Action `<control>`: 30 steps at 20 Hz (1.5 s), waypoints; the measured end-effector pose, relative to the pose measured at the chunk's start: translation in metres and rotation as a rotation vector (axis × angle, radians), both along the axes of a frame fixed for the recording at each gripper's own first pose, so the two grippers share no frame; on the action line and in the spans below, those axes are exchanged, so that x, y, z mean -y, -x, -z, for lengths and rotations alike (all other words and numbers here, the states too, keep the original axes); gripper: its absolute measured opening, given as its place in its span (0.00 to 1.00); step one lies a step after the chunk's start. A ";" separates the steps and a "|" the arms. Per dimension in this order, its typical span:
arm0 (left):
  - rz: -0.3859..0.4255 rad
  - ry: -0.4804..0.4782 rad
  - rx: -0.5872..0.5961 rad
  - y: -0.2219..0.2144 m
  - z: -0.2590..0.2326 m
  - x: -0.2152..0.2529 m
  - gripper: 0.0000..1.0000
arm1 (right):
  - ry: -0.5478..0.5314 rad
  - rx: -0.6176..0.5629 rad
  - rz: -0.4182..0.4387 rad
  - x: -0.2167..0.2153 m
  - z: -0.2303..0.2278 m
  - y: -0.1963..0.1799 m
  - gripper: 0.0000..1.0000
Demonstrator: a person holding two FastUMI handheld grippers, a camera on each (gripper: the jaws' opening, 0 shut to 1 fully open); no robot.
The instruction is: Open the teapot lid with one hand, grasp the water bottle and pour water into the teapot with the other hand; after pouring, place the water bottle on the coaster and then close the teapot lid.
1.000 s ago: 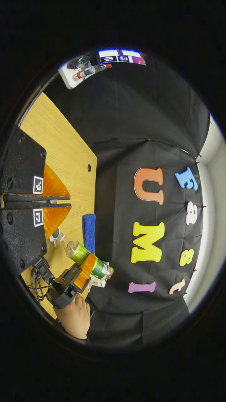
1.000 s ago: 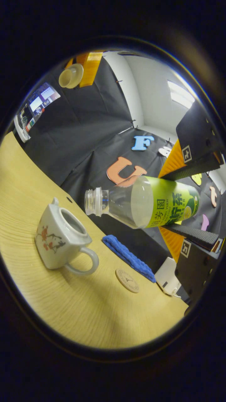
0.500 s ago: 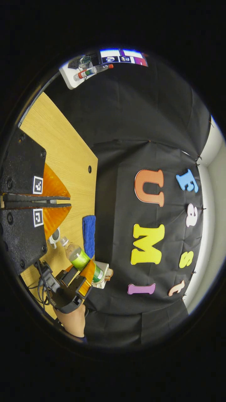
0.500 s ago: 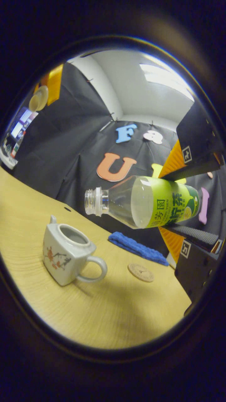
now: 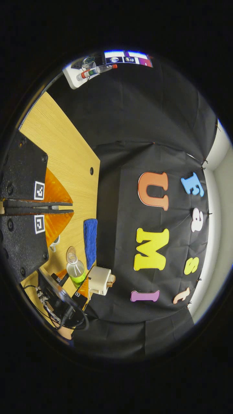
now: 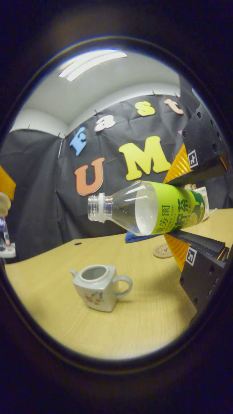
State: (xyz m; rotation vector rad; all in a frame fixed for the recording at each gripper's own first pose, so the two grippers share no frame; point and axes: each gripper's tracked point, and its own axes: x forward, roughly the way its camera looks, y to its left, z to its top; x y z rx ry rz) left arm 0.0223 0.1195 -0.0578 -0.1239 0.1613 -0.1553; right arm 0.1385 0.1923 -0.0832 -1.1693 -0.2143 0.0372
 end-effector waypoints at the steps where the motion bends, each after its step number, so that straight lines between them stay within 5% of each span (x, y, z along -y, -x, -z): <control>1: 0.003 -0.006 -0.001 -0.001 -0.001 0.002 0.03 | -0.079 -0.026 -0.016 -0.001 0.002 0.002 0.73; 12: 0.013 -0.017 0.001 -0.004 0.001 0.016 0.03 | -0.587 -0.164 -0.051 0.028 -0.024 0.009 0.72; 20: 0.000 -0.002 -0.006 -0.007 0.003 0.017 0.03 | -1.092 -0.448 -0.083 0.025 -0.015 -0.043 0.73; 24: 0.003 -0.016 -0.017 -0.007 0.006 0.020 0.03 | -1.177 -0.488 -0.054 0.023 -0.008 -0.079 0.73; 30: 0.016 -0.023 -0.001 -0.004 0.001 0.025 0.03 | -1.168 -0.510 -0.025 0.004 0.002 -0.125 0.72</control>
